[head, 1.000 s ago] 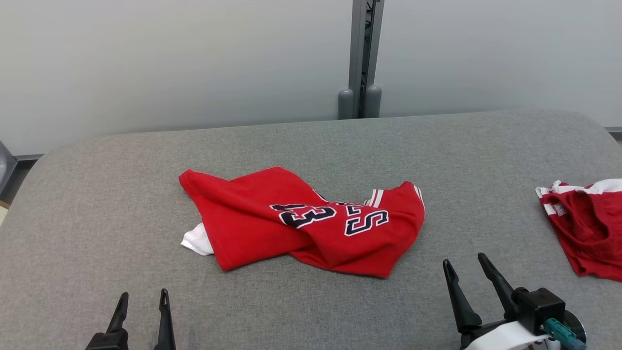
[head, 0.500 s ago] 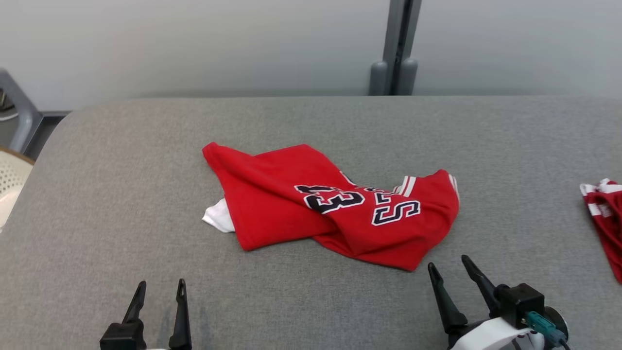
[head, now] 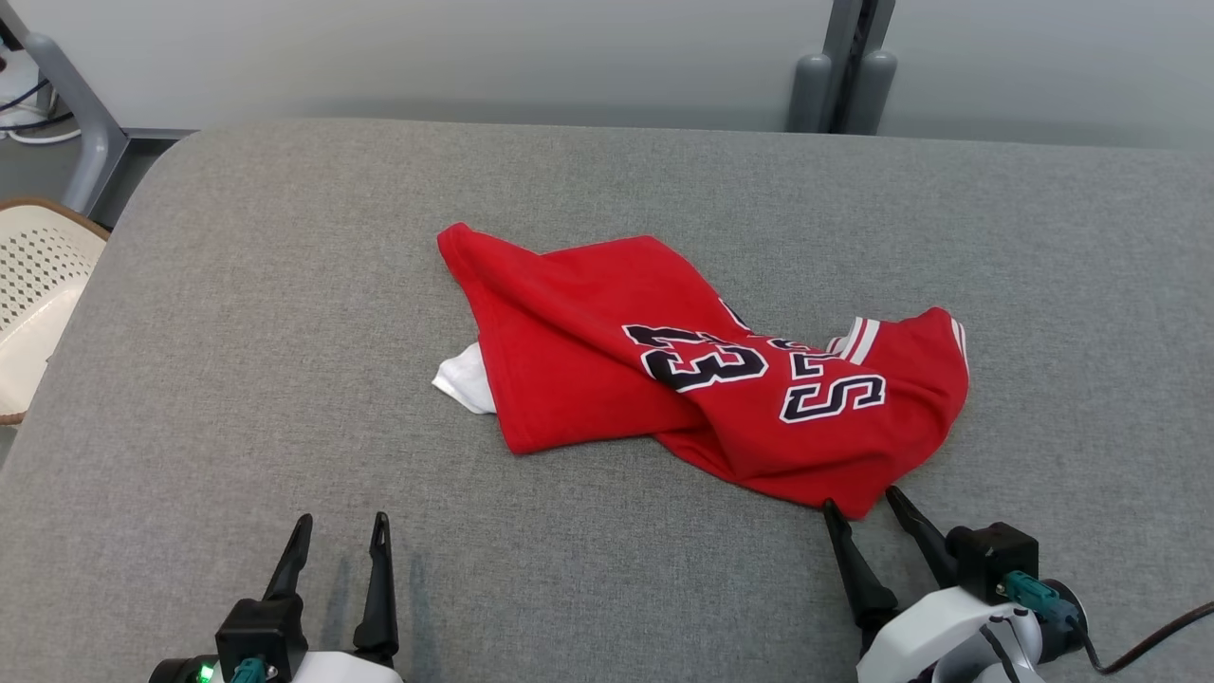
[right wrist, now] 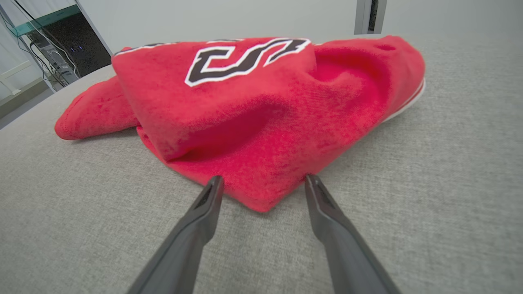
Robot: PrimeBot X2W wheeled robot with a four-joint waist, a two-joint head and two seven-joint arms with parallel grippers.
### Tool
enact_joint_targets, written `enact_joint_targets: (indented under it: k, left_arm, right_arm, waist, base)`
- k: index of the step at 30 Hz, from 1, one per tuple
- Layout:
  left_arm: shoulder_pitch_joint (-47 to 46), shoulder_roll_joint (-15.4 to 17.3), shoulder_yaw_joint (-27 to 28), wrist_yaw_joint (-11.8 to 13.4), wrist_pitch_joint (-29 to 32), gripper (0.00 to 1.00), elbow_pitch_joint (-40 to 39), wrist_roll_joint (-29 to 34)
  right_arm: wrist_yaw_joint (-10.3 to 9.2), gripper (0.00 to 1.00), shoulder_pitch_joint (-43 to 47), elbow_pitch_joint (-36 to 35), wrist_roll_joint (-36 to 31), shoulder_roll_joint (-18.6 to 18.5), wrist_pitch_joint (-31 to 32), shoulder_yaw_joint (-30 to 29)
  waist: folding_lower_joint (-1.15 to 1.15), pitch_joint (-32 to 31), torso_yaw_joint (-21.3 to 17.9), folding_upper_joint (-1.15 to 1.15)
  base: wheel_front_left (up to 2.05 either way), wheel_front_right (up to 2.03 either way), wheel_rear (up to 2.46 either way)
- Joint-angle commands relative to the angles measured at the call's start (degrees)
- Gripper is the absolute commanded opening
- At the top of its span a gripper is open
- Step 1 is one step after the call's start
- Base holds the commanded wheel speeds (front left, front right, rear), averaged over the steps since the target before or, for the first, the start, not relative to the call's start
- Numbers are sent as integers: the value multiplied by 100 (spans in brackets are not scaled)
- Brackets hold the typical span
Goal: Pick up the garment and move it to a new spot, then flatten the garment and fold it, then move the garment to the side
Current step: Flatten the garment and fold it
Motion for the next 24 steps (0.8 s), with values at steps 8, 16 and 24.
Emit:
enact_joint_targets:
  k: [8,16,24]
  left_arm:
    - [-157,18,-39,69,-10,100,0,-61]
    - [-152,17,-65,52,-10,100,31,-99]
    - [-123,19,-217,23,-10,100,68,-151]
  right_arm:
    - [1,0,-140,56,160,-32,2,177]
    - [1,0,-292,-944,445,-30,2,70]
    - [1,0,-1123,-2001,151,-342,2,-149]
  waist:
    - [0,77,4,0]
    - [0,-33,-80,0]
    - [0,-170,18,0]
  base:
    - [0,0,0]
    - [0,0,0]
    - [0,0,0]
